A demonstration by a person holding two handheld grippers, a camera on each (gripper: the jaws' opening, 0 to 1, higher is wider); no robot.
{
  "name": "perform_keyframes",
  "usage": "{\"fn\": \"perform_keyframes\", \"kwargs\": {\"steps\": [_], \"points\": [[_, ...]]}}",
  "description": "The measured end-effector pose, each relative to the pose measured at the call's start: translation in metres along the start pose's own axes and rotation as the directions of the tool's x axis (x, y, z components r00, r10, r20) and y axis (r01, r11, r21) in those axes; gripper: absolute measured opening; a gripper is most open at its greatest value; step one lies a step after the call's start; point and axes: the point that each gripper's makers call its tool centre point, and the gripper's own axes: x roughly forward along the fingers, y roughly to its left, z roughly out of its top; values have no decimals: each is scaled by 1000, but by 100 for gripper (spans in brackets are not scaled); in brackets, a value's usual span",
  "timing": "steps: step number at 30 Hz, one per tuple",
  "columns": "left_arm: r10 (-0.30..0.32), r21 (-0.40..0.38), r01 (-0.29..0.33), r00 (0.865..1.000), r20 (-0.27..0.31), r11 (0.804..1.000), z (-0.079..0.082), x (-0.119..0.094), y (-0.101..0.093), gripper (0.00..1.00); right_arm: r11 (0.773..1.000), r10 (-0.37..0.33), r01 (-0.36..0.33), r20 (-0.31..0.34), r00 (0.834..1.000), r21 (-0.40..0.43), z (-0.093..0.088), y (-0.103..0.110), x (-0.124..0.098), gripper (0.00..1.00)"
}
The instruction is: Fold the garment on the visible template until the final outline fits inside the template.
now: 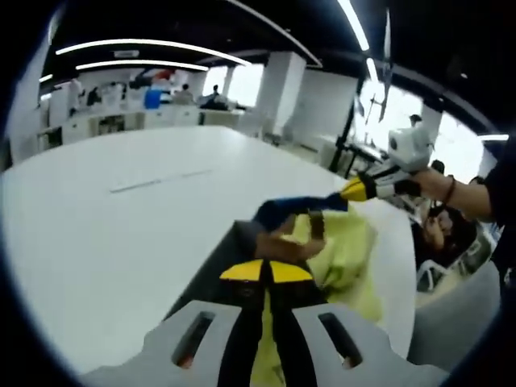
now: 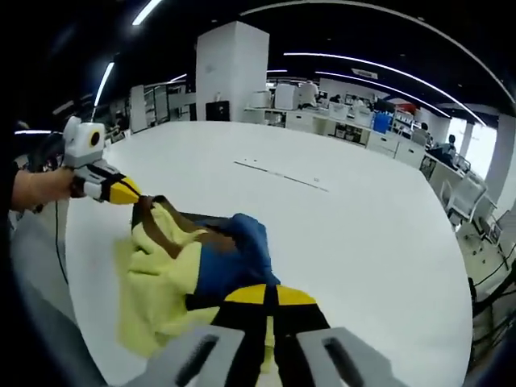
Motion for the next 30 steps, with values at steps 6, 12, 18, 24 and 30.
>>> {"fn": "perform_keyframes", "kwargs": {"steps": [6,12,18,24,30], "points": [[22,10,-23,1000,16,1000,8,-12,3,0,997,-39,36,39,998,62,8,-14,-12,0],[53,15,-53,999,3,998,4,-21,9,0,983,-102,94,46,994,155,4,-29,-24,0],[65,1,-65,997,-51,998,-14,-26,8,0,975,-117,111,22,993,193,-10,-31,-26,0],[83,-23,-85,993,-82,996,-28,-30,10,0,962,-135,131,-3,991,239,-23,-33,-25,0],[97,-35,-101,990,-103,994,-39,-35,6,0,923,-165,172,-52,985,344,-41,-39,-26,0]]}}
